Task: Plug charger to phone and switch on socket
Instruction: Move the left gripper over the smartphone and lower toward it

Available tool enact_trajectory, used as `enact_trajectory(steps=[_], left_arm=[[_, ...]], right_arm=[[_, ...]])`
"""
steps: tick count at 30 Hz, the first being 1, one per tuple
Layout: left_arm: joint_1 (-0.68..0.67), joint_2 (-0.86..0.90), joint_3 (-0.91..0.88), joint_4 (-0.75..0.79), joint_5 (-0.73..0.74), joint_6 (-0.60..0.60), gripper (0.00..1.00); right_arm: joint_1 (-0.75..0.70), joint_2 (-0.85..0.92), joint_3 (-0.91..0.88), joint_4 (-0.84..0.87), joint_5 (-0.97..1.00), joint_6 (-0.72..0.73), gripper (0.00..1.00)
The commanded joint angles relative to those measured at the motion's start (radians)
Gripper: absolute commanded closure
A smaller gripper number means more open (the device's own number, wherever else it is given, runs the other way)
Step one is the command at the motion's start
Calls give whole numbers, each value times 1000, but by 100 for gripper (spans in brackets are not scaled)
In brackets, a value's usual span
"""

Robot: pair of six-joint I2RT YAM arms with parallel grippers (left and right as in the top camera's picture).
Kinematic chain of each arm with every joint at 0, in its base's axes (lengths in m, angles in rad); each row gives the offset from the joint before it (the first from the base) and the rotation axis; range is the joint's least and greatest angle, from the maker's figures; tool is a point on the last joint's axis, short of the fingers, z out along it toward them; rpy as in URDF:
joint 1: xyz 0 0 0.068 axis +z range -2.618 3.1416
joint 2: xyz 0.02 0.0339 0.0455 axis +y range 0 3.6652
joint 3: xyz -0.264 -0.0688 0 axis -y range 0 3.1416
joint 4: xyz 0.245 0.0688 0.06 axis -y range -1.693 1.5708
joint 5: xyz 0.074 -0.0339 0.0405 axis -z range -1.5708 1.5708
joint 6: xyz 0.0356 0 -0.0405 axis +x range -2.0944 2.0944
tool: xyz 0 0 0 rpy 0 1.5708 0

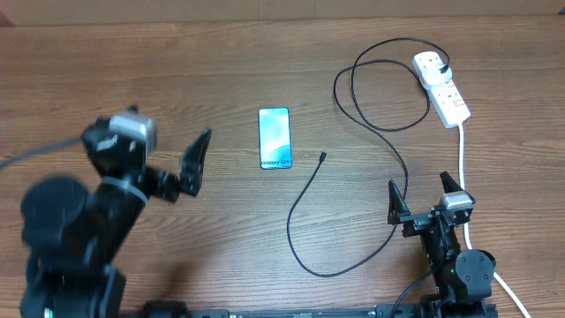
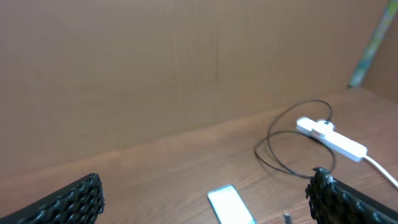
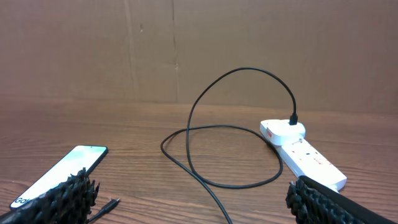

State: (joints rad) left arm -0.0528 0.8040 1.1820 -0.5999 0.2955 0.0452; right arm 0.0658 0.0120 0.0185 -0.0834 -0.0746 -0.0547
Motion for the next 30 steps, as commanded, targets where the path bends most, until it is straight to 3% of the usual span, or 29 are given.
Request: enact_trajectory(steps=[1, 4, 9, 11, 15, 18, 24, 30], left_arm=[[0, 146, 145, -80, 33, -104, 0], [-6, 308, 322, -271, 3, -153, 0], [-83, 600, 664, -661, -172, -240, 0], [-108, 665, 717, -686, -146, -243, 0], [-142, 755, 735, -689, 66, -276, 0], [-155, 798, 735, -675, 114, -294, 0], [-234, 875, 735, -700, 23, -493, 0], [-364, 926, 735, -789, -309, -656, 0]], right_arm=[[-5, -8, -10, 5, -5, 5, 0], [-5, -8, -10, 5, -5, 5, 0], [-5, -8, -10, 5, -5, 5, 0], [-5, -8, -10, 5, -5, 5, 0], [-5, -8, -10, 5, -5, 5, 0], [-5, -8, -10, 5, -5, 5, 0], [-5, -8, -10, 5, -5, 5, 0], [-5, -8, -10, 5, -5, 5, 0]])
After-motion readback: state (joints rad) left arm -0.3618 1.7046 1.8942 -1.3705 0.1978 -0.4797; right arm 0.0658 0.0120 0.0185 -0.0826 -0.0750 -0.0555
